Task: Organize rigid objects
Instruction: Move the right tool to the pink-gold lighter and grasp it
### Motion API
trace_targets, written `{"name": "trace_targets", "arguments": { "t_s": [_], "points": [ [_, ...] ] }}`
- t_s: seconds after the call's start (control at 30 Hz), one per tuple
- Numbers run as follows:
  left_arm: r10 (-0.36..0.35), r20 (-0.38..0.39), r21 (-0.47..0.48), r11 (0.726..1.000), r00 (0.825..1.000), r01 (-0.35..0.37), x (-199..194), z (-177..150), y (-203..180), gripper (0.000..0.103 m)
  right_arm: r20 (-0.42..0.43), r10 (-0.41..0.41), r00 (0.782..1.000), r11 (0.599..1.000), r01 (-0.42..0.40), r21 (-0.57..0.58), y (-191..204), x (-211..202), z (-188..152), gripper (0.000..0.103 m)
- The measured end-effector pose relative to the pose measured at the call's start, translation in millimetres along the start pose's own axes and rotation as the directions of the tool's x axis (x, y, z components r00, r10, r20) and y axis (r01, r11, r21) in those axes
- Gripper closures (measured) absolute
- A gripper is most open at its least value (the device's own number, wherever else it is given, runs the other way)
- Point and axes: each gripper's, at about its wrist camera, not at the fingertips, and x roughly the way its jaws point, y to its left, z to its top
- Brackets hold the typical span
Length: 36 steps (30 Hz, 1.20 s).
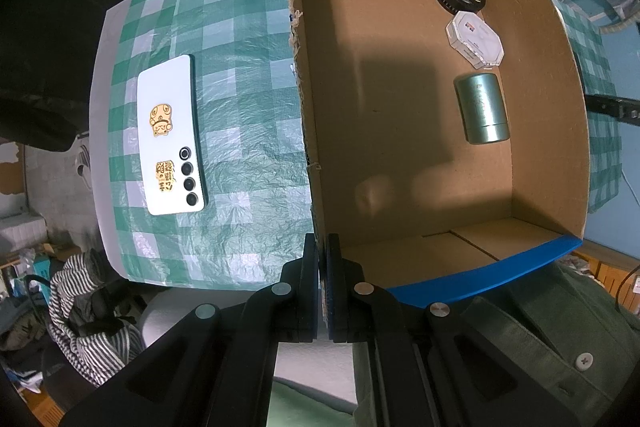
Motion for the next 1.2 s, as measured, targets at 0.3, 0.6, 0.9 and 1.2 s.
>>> {"name": "trace_targets", "arguments": {
  "t_s": [0.3,0.6,0.9,1.2],
  "points": [
    [0.001,-0.001,0.001,1.0,1.0,-0.001,0,0,0,0.1,-0.018,-0.023,1.0,1.0,0.023,0.017,3,31,-3,0.042],
    [0.002,-0.001,0.001,1.0,1.0,-0.002,0,0,0,0.1,-0.034,-0.036,0.999,0.999,0.038,0.036,7,52,2,0.043],
    [0.003,-0.002,0.003,1.0,1.0,-0.003,0,0,0,0.1,-0.05,-0.055,0.997,0.997,0.058,0.047,13,60,9,0.056],
    [0.001,-0.003,0.001,1.0,1.0,-0.001,1,0,-1,0.1,-0.05,-0.124,0.991,0.991,0.126,0.033,35,64,5,0.081]
  ]
}}
